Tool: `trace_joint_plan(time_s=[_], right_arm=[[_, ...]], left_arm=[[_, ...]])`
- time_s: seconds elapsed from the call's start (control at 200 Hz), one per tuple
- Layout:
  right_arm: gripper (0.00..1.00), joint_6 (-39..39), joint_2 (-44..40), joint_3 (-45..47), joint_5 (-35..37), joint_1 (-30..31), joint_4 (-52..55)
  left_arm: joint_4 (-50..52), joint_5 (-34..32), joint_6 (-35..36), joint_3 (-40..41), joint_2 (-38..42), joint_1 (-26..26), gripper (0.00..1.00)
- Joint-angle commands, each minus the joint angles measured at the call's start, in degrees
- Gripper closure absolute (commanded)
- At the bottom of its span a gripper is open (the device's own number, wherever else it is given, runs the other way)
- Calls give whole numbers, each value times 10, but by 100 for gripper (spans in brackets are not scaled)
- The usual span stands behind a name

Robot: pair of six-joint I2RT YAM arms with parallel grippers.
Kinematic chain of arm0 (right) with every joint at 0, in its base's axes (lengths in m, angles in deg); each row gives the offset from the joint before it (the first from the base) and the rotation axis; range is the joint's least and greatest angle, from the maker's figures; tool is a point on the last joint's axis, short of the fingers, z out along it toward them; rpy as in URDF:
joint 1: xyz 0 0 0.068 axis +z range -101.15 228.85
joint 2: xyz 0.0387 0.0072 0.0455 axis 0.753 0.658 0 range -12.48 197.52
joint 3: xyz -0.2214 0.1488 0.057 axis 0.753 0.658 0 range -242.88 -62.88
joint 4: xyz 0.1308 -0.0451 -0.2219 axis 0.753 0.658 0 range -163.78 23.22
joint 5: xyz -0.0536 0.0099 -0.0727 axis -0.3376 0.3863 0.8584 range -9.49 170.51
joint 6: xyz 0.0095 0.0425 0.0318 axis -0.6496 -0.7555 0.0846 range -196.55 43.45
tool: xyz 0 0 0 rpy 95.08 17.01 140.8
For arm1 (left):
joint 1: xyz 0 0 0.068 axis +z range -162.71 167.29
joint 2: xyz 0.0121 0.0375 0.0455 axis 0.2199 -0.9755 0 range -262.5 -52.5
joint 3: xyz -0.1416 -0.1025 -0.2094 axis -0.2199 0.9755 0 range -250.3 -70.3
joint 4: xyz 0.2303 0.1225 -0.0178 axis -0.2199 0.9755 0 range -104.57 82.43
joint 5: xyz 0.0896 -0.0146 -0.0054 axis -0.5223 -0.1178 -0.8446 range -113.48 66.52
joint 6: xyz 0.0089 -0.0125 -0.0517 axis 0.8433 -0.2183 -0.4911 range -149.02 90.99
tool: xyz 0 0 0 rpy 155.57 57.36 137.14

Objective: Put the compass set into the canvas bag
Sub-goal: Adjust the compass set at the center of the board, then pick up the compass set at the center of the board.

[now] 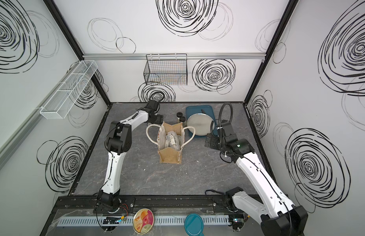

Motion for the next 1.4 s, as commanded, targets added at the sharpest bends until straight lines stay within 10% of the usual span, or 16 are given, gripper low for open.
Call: trace_joint_plan(time_s=[0.0, 0.57, 0.821, 1.396], right_arm=[[0, -8, 1, 11, 1, 0, -7], [0, -16, -35, 41, 3, -2, -14], [0, -13, -29, 42, -5, -5, -22], [0, -12, -45, 53, -8, -8, -32]], left_arm=[[12, -14, 3, -19, -10, 3, 7], [-8, 20, -22, 63, 39, -5, 43], [19, 13, -29, 25, -2, -11, 22], [-6, 40, -28, 105, 59, -9, 55]])
